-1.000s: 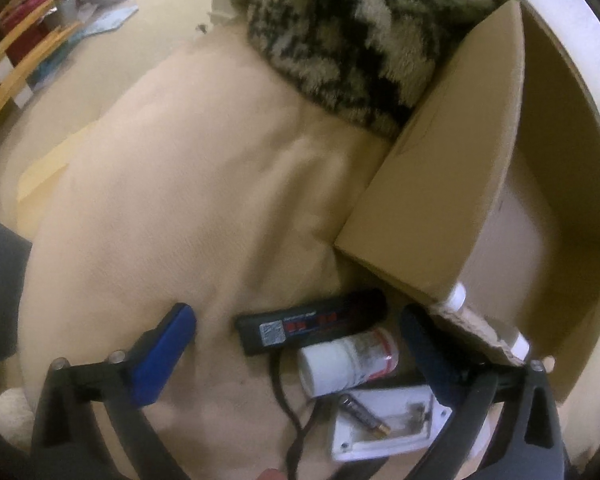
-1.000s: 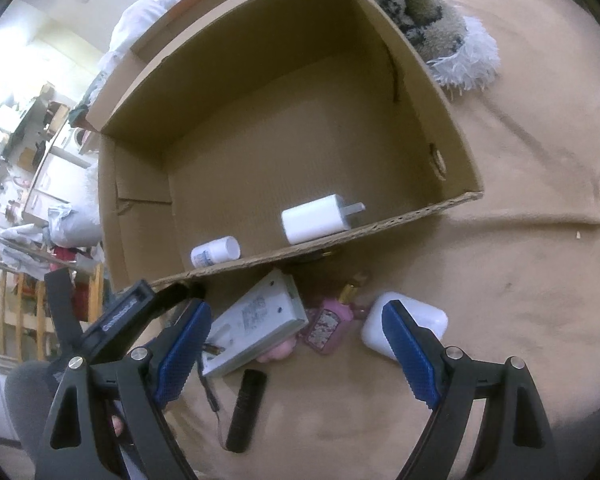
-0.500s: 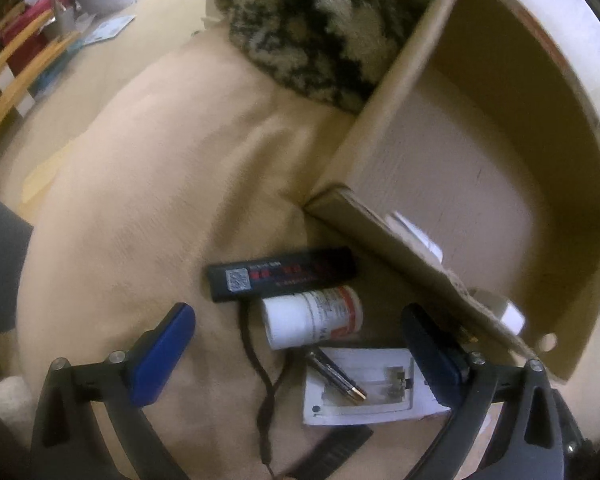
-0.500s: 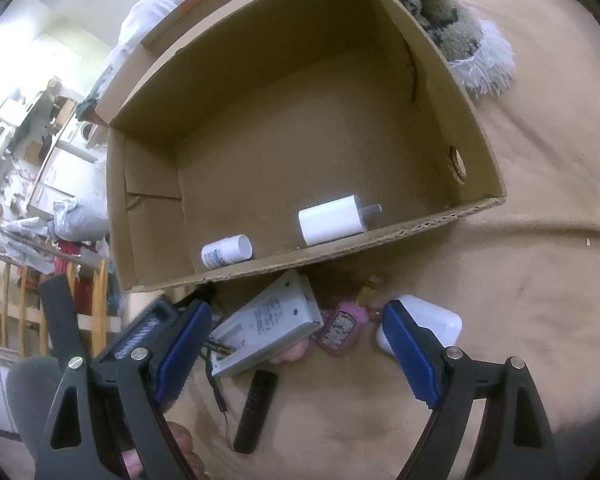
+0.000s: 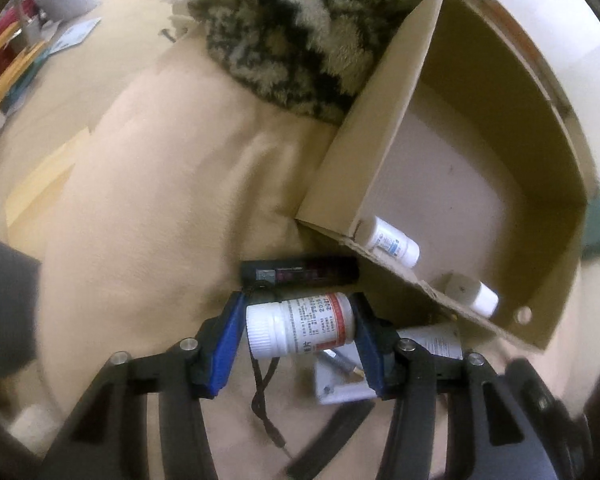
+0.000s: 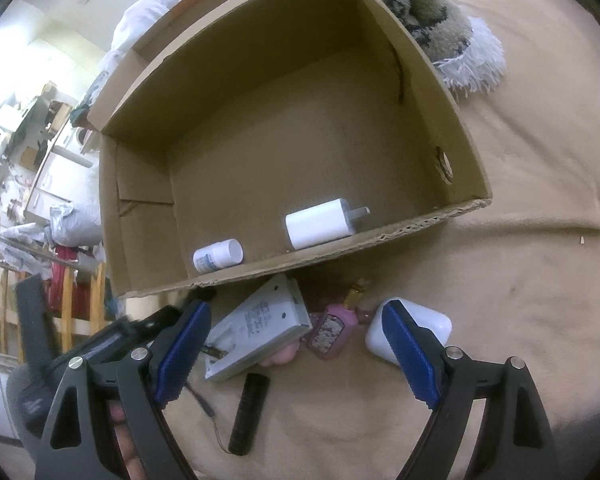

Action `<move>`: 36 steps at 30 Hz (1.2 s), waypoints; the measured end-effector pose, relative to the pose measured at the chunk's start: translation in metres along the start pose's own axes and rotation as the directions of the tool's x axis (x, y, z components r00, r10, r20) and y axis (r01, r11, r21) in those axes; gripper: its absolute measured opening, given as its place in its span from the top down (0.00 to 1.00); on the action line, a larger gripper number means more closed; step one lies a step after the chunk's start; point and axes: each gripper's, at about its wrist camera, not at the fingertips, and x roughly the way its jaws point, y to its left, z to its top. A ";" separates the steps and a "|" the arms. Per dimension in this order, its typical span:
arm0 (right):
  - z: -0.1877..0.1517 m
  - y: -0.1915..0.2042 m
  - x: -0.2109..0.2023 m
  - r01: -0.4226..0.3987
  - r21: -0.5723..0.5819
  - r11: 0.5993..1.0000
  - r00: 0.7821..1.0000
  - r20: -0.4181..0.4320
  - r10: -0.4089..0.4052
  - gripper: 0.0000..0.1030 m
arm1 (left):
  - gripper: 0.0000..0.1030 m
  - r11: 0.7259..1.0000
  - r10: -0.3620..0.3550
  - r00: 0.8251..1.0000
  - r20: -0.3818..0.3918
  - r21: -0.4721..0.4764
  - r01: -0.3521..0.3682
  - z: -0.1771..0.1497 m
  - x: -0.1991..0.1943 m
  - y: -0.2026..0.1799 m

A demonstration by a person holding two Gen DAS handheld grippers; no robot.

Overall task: Organize rigid objects
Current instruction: 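Grasp the white pill bottle with a red label with the left gripper, then lift the red-label bottle with the left gripper while the right gripper grasps the black flashlight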

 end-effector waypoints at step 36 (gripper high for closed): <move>-0.008 0.009 0.007 0.045 -0.051 0.998 0.999 -0.019 -0.046 0.10 | 0.47 0.975 0.027 0.974 -0.227 0.219 0.024 -0.027 0.007 0.023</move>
